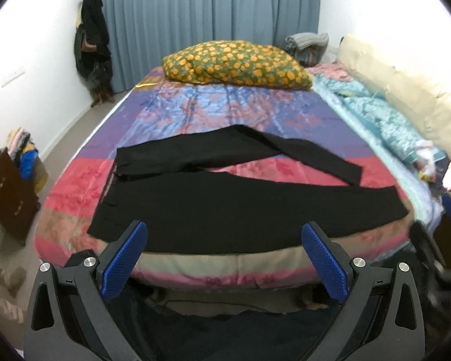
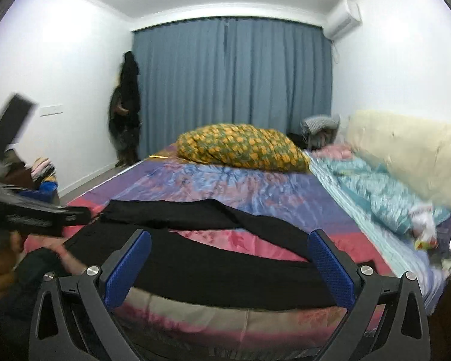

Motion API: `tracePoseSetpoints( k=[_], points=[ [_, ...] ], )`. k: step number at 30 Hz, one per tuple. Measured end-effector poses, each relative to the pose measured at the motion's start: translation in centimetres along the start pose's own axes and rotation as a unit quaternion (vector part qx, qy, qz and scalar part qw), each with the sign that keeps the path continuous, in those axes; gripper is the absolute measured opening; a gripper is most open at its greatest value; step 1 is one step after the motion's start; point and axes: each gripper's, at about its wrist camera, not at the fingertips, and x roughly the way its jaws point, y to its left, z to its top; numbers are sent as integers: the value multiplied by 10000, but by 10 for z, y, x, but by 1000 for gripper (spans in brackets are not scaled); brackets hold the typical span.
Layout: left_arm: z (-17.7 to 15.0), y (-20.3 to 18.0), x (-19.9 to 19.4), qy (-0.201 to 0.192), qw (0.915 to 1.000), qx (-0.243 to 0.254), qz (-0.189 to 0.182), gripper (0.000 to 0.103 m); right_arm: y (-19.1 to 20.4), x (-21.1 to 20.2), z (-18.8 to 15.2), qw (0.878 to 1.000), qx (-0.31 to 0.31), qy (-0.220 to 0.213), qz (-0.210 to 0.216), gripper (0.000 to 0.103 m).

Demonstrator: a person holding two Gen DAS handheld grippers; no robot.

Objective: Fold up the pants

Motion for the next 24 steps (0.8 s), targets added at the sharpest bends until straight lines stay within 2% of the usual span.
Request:
tracePoseSetpoints(
  k=[2, 3, 4, 5, 9, 11, 14, 16, 20, 22, 23, 24],
  points=[
    [-5, -2, 18, 195, 9997, 43, 150, 102, -11, 52, -23, 9966, 76, 823, -76, 103],
    [-8, -1, 27, 322, 9993, 59, 195, 102, -19, 86, -42, 9900, 87, 1401, -129, 96],
    [-11, 0, 35, 457, 9987, 67, 236, 102, -24, 101, -51, 9874, 90, 1582, -51, 89],
    [-14, 3, 43, 573, 9980, 49, 274, 102, -34, 120, -58, 9843, 60, 1765, 55, 75],
    [-23, 10, 66, 847, 9955, -56, 416, 102, -86, 180, -37, 9831, -100, 1822, -120, 73],
    [-23, 11, 83, 1047, 9935, -102, 442, 102, -137, 240, -30, 9757, -83, 2143, -440, 73],
    [-21, 8, 103, 1276, 9908, -127, 440, 102, -180, 314, -46, 9579, -385, 2789, -568, 72],
    [-21, 5, 115, 1402, 9891, -122, 445, 102, -187, 351, -61, 9492, -725, 3030, -441, 71],
    [-23, 2, 140, 1738, 9836, -72, 475, 102, -189, 387, -93, 9395, -1083, 3232, -340, 69],
    [-25, -2, 151, 1920, 9800, 24, 518, 102, -191, 398, -92, 9411, -864, 3269, -82, 35],
    [-24, -3, 155, 1964, 9790, 59, 537, 102, -194, 399, -88, 9376, -912, 3354, -93, 6],
    [-23, -4, 156, 1970, 9788, 69, 551, 102, -197, 402, -77, 9329, -986, 3462, -77, 6]
  ],
)
